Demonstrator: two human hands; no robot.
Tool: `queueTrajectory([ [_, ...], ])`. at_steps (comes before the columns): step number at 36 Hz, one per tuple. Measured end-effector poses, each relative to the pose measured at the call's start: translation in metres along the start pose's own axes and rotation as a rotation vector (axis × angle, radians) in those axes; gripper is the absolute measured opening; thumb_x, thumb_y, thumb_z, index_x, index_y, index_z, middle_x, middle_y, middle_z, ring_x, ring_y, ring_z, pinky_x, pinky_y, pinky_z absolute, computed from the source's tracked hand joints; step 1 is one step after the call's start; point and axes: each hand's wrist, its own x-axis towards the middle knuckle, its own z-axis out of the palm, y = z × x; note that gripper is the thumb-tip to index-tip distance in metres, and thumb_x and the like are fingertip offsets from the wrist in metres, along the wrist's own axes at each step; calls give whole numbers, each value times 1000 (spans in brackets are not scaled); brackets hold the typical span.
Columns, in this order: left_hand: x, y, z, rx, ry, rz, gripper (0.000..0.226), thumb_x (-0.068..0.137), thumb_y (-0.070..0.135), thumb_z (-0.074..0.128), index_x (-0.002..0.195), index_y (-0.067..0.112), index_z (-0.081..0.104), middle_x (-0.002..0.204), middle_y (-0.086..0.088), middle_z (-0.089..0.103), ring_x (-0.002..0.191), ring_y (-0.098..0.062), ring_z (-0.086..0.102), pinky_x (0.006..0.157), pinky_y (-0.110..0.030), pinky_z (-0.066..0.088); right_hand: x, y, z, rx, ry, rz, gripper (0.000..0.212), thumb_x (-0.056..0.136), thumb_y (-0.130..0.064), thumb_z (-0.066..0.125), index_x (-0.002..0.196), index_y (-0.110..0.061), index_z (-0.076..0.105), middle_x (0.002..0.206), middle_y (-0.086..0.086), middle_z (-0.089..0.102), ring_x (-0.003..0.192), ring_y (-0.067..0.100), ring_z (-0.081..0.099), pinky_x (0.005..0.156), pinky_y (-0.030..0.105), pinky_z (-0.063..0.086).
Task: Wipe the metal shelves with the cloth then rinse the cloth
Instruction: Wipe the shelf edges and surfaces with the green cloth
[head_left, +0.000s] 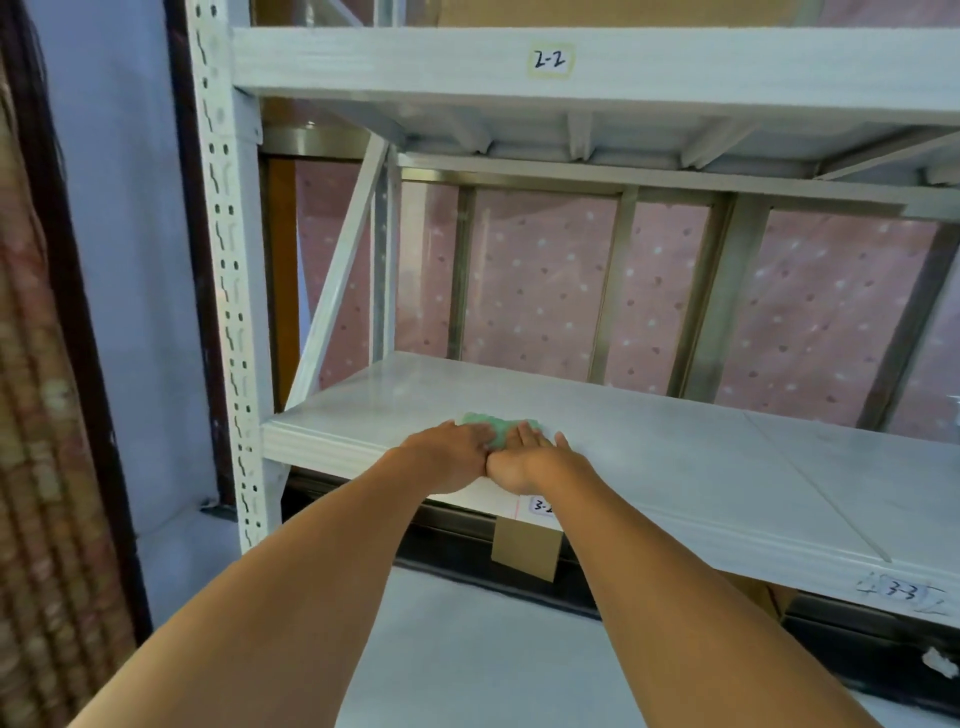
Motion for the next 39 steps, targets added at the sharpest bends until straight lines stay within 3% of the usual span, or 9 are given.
queueTrajectory([
  [7, 7, -24, -1, -3, -20, -18, 47, 103, 46, 28, 150, 42, 30, 157, -7, 34, 149, -28, 23, 117, -47, 26, 12, -17, 0, 1, -16, -17, 78, 97, -61, 19, 155, -23, -15, 164, 5, -19, 151, 18, -15, 120, 48, -12],
  [17, 10, -46, -13, 9, 0, -44, 48, 104, 47, 23, 151, 43, 27, 160, -10, 28, 149, -28, 23, 118, -44, 23, 30, -40, 2, 27, -6, -24, 80, 96, -62, 18, 155, -20, -16, 163, 3, -20, 150, 18, -17, 119, 48, -15],
  [27, 11, -77, -23, 20, 57, 10, 43, 104, 44, 26, 145, 38, 40, 144, -8, 48, 131, -28, 46, 109, -40, 36, 48, -70, 4, 38, 26, -23, 80, 96, -61, 18, 156, -20, -15, 164, 4, -18, 151, 19, -16, 119, 49, -14],
  [34, 16, -110, -36, 119, 7, 45, 43, 102, 42, 30, 144, 36, 38, 149, 0, 46, 145, -25, 30, 113, -42, 33, 49, -102, 0, 77, 20, -28, 76, 98, -55, 21, 155, -21, -15, 164, 3, -17, 151, 18, -14, 120, 46, -12],
  [39, 15, -138, -47, 140, -7, 10, 48, 102, 46, 28, 148, 38, 34, 151, -6, 42, 144, -27, 31, 114, -41, 30, 55, -133, -2, 67, 16, -35, 74, 98, -53, 19, 155, -20, -15, 164, 2, -17, 151, 17, -15, 120, 45, -13],
])
